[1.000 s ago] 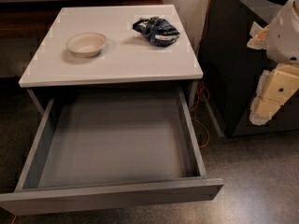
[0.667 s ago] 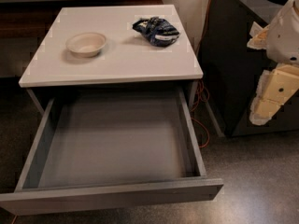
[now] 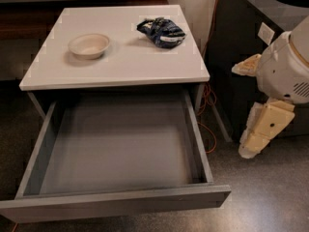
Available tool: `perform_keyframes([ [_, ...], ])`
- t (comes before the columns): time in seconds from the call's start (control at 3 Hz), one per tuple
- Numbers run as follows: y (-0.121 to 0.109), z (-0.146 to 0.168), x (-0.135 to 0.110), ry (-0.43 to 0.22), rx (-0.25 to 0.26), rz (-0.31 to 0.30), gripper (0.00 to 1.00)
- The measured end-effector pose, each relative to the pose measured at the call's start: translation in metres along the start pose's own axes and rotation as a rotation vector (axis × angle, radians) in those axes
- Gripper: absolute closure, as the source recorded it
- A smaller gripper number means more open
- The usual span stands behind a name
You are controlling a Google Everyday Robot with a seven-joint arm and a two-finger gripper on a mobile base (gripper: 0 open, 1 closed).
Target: Close top drawer
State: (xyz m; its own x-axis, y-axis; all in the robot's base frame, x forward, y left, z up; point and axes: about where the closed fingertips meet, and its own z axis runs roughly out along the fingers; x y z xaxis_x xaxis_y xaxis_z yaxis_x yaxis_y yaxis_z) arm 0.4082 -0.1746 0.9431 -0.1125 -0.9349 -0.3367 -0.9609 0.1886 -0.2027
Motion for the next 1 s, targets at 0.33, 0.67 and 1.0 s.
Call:
perform_keyframes([
  [0.33, 0.027, 0.025, -0.016, -0.087, -0.074, -0.038, 0.00],
  [0.67, 0.048, 0.056, -0.032, -0.130, -0.127, -0.072, 0.00],
  [1.0, 0.066, 0.092, -0.042, -0.137, -0.154, -0.104, 0.00],
])
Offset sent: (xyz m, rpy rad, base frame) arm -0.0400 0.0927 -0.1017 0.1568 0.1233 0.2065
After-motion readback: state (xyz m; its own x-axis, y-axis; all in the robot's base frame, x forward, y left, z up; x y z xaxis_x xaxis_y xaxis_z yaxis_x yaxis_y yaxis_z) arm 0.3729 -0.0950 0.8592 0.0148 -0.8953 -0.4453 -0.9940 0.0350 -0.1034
